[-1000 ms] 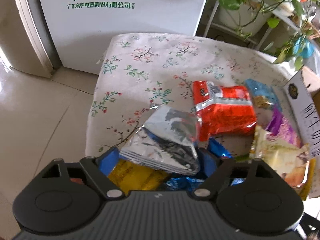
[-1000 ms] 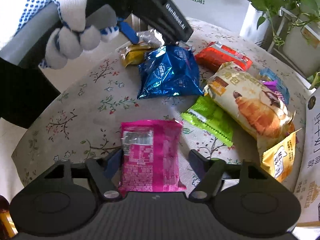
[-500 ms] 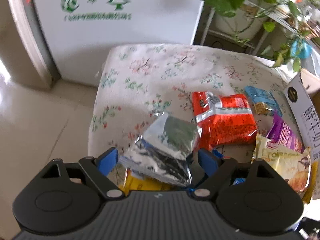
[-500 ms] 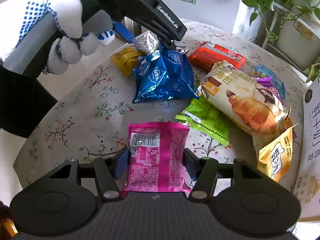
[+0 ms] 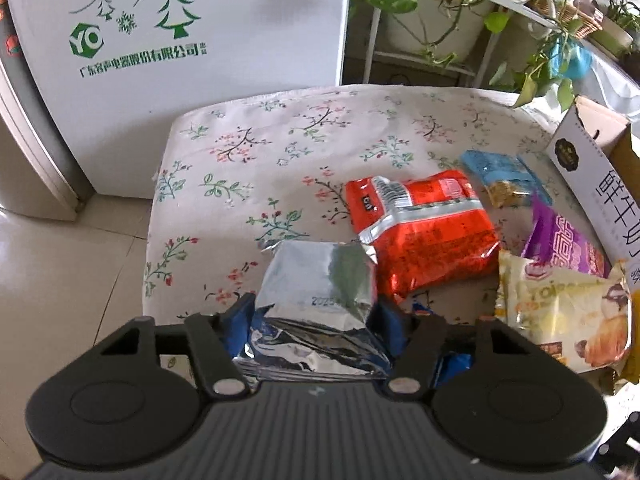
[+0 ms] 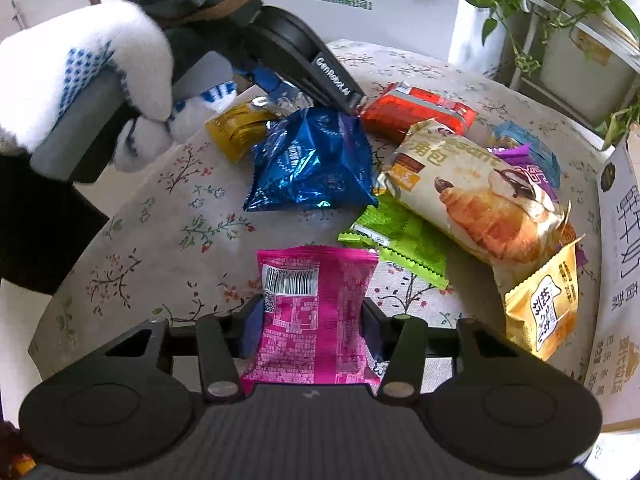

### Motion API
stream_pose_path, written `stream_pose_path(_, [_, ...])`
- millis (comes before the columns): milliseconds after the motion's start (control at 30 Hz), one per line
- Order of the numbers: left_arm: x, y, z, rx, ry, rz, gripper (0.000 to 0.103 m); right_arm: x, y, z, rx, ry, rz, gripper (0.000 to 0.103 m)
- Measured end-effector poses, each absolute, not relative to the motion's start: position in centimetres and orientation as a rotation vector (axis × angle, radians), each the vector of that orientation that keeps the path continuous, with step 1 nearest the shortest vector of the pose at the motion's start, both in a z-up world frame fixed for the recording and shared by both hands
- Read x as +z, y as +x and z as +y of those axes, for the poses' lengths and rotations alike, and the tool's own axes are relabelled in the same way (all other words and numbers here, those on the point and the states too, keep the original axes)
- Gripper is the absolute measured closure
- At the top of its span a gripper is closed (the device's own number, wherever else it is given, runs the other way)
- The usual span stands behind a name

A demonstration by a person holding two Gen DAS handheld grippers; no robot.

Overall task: Organize snacks
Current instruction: 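Close the right tool on the pink packet and lift it while the left tool holds the silver packet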

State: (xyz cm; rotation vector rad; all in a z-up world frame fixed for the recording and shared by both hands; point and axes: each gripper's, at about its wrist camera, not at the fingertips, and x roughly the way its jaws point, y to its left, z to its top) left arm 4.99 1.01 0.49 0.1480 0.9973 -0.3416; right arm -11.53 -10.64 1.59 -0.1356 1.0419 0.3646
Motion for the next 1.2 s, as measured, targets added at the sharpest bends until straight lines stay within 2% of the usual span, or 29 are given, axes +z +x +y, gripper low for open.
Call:
stream_pose_path(567, [3.3, 2.0, 3.2, -0.31, -0.08, 0.964, 0.042, 4.4, -11.7, -13.3, 0.323, 0.012, 0.986, 0.046])
stream_pose_path(1200, [5.9, -4.0, 3.4, -0.273, -0.152, 0.898, 0.042, 8.2, -11.8, -15.2, 0.251, 0.061, 0.872, 0.046])
